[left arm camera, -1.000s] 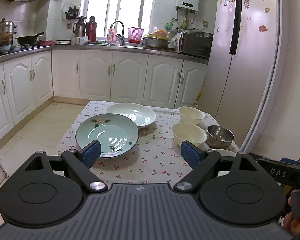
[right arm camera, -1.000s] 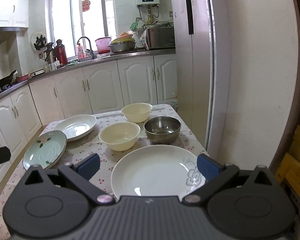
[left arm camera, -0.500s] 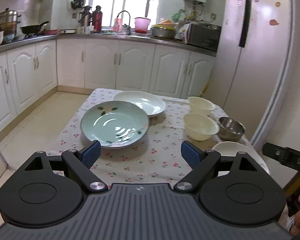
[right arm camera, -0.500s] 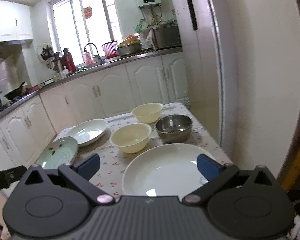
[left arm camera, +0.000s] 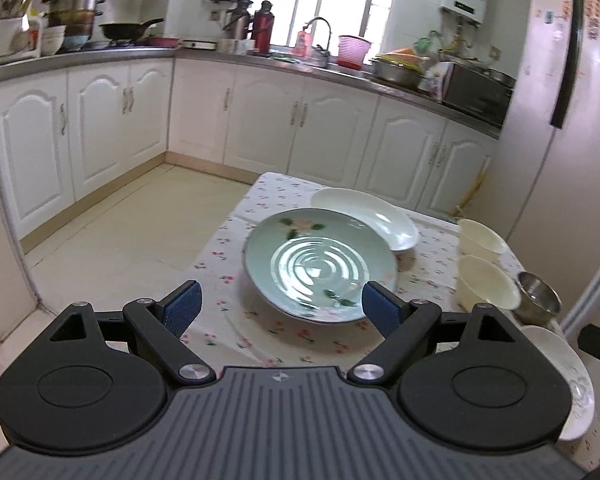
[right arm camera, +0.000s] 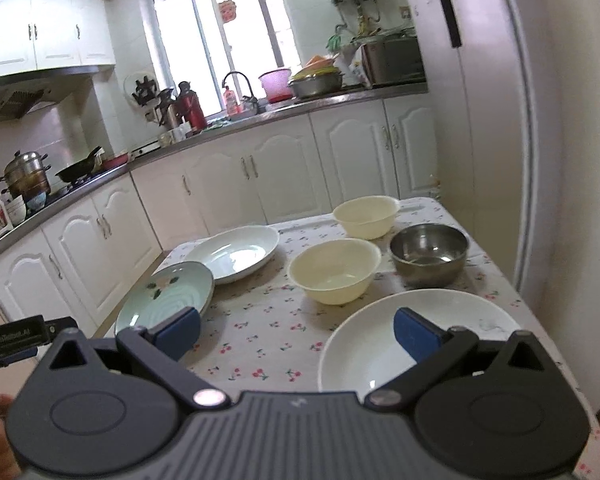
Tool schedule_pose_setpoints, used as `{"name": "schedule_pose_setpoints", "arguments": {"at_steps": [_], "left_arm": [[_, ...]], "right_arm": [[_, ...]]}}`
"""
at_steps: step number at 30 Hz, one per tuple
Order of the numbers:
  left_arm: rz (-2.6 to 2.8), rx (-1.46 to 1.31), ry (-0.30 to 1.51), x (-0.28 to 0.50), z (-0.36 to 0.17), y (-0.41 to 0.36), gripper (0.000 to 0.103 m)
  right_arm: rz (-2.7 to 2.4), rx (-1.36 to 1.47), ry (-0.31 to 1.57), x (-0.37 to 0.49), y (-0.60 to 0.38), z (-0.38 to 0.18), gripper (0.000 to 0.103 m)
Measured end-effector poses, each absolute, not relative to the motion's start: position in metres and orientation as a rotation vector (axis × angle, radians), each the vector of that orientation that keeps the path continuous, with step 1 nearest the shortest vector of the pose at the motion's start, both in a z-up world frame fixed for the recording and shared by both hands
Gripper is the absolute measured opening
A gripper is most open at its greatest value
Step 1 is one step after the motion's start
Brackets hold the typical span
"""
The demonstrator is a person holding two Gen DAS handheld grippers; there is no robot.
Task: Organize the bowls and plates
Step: 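Move the left gripper toward the pale green flower-painted plate, then close the left gripper on the rim of the green plate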
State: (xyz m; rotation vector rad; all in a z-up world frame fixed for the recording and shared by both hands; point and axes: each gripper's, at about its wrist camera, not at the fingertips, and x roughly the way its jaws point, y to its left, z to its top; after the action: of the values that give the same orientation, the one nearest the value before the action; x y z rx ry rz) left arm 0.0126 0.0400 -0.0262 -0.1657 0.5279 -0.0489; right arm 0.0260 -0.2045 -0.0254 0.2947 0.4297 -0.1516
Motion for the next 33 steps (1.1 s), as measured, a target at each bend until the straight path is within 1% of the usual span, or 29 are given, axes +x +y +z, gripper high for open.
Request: {"name": "schedule_pose_setpoints", "arguments": {"at_steps": [16, 33], "left_arm": [[-0.006, -0.14, 0.568, 0.037, -0.032, 0.049, 0.103], [-0.003, -0.131, 0.609, 0.068, -0.041, 0.069, 0.103]], "right_arm": [[-0.1, 0.261, 0.541, 0.081, -0.181, -0.038, 0.102], [-0.02, 0.339, 0.551, 0.131, -0.175, -0.051, 0.102]]}}
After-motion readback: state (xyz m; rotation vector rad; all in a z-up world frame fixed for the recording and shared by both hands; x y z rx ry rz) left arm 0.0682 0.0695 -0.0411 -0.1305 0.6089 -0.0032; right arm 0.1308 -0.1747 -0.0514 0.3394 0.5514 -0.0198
